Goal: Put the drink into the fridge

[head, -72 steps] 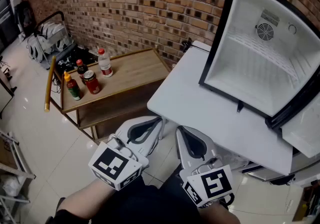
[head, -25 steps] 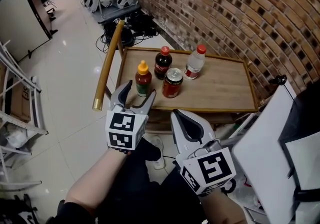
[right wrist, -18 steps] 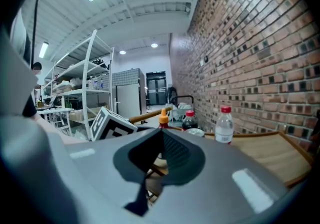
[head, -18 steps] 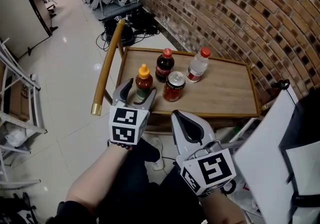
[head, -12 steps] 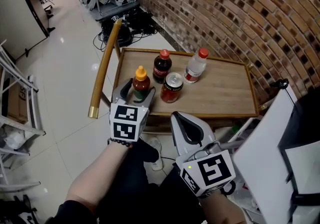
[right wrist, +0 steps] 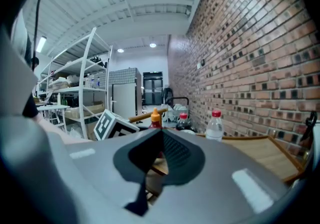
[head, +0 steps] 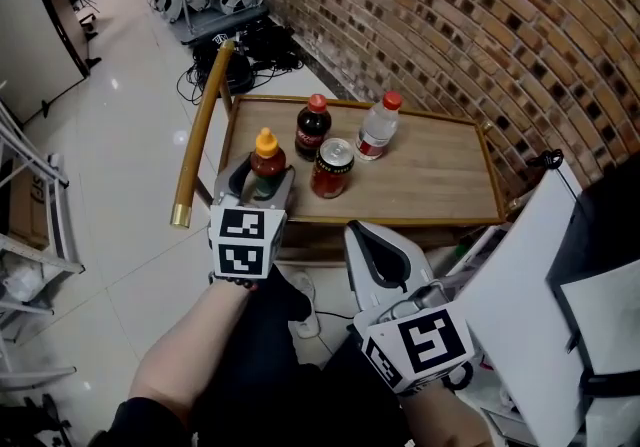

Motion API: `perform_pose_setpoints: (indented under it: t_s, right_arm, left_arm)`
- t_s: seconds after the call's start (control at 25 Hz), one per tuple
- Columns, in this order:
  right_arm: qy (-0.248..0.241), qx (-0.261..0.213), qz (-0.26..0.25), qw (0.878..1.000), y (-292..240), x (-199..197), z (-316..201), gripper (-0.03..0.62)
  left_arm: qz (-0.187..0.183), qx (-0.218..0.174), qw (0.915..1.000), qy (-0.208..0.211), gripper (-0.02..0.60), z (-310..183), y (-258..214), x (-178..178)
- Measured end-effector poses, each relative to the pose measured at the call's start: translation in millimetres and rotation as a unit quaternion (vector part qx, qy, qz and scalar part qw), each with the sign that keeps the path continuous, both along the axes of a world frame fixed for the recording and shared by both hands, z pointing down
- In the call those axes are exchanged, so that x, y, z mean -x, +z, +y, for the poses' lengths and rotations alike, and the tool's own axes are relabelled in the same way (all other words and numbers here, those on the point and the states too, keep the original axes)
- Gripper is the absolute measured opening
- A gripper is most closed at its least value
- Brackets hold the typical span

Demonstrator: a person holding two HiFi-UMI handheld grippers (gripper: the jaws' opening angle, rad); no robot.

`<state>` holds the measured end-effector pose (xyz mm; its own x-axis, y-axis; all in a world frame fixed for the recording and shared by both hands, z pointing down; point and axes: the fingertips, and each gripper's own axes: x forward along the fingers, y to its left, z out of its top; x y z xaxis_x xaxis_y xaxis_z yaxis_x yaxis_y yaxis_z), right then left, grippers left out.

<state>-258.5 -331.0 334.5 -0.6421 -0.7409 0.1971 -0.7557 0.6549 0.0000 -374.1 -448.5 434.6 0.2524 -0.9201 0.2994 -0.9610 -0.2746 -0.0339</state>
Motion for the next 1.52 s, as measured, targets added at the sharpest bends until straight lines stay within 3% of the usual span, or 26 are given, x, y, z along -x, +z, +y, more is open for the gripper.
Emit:
perform_pose_setpoints:
  t_s: [0.4, 0.8, 1.2, 1.52]
  right_arm:
    - [0.029, -0.045, 0.002, 0.999, -34.4, -37.7, 46.7, 0.0]
    - [0.102, -0.064, 0.002, 0.993, -45.6, -109.7, 120.3, 0.0]
    - [0.188, -0.061, 0.006, 0.98, -42.1, -187.9, 215.9, 0.0]
    - [0.259, -0.072, 0.017, 0.963, -49.1, -246.3, 292.8, 0.0]
  left_arm:
    - [-0.001, -0.049, 0.9978, 0.045, 0.281, 42.8, -62.3, -42.8]
    - [0.017, -0.07, 0.9857, 0.153, 0.281, 113.6, -98.1, -147.9]
    - [0.028, -0.059, 0.9615, 0.267, 0.281, 207.8, -103.8, -258.8]
    - [0.036, -0.064, 0.9305, 0.359, 0.281, 284.9, -120.0, -345.1]
